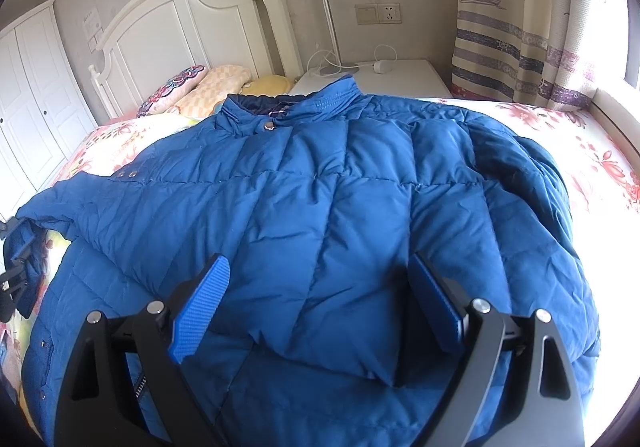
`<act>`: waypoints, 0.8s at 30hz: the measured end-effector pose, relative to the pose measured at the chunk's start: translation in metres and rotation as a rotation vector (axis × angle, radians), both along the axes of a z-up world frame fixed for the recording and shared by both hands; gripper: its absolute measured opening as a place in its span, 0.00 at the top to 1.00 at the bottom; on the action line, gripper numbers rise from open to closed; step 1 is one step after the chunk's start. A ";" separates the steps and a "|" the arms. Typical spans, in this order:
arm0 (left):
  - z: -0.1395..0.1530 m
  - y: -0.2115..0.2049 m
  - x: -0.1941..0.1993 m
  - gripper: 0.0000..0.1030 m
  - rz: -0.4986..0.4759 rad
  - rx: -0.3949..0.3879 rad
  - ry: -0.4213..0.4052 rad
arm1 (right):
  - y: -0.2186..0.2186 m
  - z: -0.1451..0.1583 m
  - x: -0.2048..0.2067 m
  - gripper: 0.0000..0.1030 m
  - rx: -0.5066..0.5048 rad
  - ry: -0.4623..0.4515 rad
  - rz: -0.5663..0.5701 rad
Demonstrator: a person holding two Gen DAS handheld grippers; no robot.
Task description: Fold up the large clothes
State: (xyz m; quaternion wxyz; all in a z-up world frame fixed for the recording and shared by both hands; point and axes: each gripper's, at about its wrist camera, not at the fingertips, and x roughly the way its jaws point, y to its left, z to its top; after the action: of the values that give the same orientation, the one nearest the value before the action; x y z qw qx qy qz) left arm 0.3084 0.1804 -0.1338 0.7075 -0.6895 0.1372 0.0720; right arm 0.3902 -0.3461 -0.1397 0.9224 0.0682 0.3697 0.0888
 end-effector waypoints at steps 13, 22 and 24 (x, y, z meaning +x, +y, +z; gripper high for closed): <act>0.011 0.030 -0.029 0.04 0.084 0.046 -0.027 | 0.002 -0.001 -0.001 0.12 -0.008 0.001 0.000; -0.005 0.039 -0.005 0.69 0.170 -0.077 0.151 | 0.002 -0.002 0.000 0.12 -0.012 0.004 0.003; 0.006 0.036 0.002 0.79 0.119 -0.016 0.137 | 0.002 -0.002 0.000 0.12 -0.011 0.004 0.002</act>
State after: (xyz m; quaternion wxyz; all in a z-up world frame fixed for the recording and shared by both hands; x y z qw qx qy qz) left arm 0.3100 0.2160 -0.1275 0.6855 -0.6954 0.1446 0.1599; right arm 0.3899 -0.3440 -0.1415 0.9219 0.0628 0.3721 0.0877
